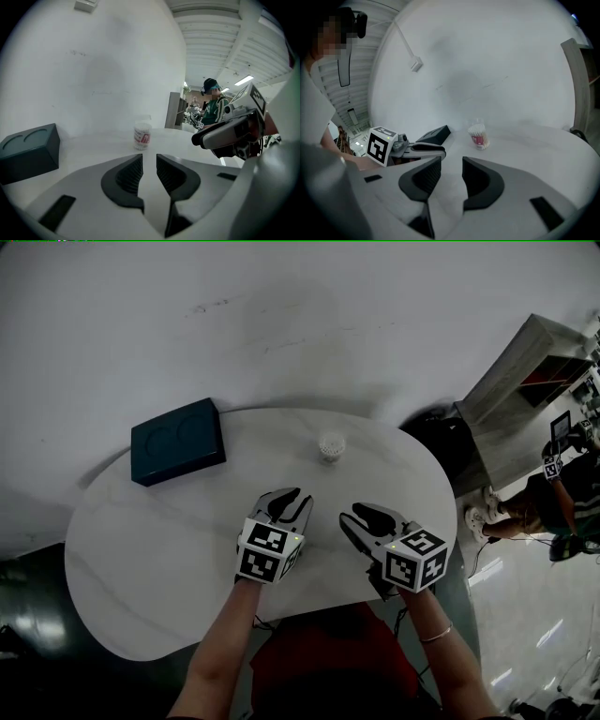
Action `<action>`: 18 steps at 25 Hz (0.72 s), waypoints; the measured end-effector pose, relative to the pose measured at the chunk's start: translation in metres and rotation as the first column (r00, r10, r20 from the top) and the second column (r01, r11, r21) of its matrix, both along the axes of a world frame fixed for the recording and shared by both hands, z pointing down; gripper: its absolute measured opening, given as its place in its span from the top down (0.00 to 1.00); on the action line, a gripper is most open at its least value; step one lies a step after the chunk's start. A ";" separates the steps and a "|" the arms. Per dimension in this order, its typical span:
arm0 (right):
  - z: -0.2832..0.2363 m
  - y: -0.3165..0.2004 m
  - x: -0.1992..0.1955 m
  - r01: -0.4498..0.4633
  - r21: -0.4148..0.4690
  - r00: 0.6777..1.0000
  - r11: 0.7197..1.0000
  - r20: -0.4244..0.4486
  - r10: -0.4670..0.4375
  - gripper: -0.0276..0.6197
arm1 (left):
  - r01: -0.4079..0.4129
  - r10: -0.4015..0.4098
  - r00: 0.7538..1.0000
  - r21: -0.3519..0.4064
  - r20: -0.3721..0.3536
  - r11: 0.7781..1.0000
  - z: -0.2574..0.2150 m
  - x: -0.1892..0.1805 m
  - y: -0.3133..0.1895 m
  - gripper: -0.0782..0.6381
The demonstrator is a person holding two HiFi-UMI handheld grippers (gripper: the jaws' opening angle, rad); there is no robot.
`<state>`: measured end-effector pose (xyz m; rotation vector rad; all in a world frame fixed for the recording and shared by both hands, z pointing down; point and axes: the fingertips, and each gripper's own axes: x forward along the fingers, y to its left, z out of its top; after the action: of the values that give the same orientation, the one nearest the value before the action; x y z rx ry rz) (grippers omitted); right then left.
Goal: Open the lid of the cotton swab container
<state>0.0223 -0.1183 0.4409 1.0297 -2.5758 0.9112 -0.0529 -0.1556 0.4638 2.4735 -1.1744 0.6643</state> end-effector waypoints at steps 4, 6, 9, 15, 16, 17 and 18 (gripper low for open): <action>-0.005 0.005 0.002 -0.034 0.026 0.999 0.999 -0.006 0.034 0.79 | -0.002 0.002 1.000 0.010 -0.003 1.000 -0.006 -0.003 0.008 0.77; -0.007 0.007 0.003 -0.050 0.038 0.999 0.998 -0.013 0.050 0.81 | -0.001 0.001 1.000 0.016 -0.009 1.000 -0.008 -0.004 0.012 0.79; -0.009 0.011 0.005 -0.073 0.061 0.997 0.995 -0.030 0.075 0.85 | 0.001 -0.001 1.000 0.025 -0.022 1.000 -0.013 -0.006 0.017 0.81; -0.016 0.019 0.011 -0.116 0.115 0.990 0.987 -0.065 0.124 0.89 | 0.007 -0.006 0.999 0.041 -0.041 0.999 -0.020 -0.009 0.030 0.83; -0.017 0.021 0.012 -0.123 0.121 0.989 0.985 -0.068 0.132 0.90 | 0.010 -0.008 0.999 0.045 -0.044 0.999 -0.021 -0.010 0.031 0.84; -0.018 0.022 0.013 -0.129 0.127 0.988 0.984 -0.070 0.138 0.90 | 0.013 -0.011 0.999 0.049 -0.048 0.999 -0.023 -0.011 0.033 0.84; -0.019 0.023 0.013 -0.134 0.132 0.987 0.982 -0.072 0.144 0.91 | 0.018 -0.015 0.998 0.052 -0.053 0.998 -0.024 -0.013 0.034 0.84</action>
<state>0.0357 -0.0950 0.4223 1.2686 -2.5482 0.7273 -0.0655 -0.1215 0.4393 2.5057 -1.2060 0.5667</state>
